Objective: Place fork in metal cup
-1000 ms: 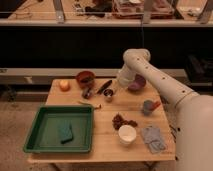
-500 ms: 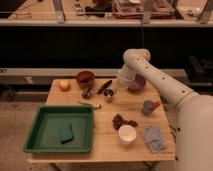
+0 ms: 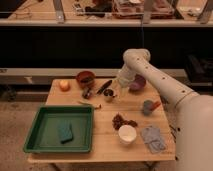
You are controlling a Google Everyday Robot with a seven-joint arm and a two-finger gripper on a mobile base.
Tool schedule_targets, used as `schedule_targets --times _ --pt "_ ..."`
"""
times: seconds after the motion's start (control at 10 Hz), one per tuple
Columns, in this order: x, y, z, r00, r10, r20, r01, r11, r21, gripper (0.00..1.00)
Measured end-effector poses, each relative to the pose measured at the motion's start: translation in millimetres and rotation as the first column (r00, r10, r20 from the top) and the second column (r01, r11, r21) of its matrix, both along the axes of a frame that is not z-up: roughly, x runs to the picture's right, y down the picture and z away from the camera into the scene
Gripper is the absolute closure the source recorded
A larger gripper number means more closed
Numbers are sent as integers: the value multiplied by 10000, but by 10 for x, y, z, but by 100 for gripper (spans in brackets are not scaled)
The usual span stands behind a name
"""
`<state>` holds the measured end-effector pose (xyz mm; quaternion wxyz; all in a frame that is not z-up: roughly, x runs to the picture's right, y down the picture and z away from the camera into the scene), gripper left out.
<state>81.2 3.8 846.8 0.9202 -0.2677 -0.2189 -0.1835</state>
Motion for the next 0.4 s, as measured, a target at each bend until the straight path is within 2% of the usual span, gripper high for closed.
schedule_targets --times 0.2,0.4 --pt "-1 -88 -99 10000 -6 5 6 10000 9 36" --pt "5 -276 -319 10000 -7 4 7 10000 13 36"
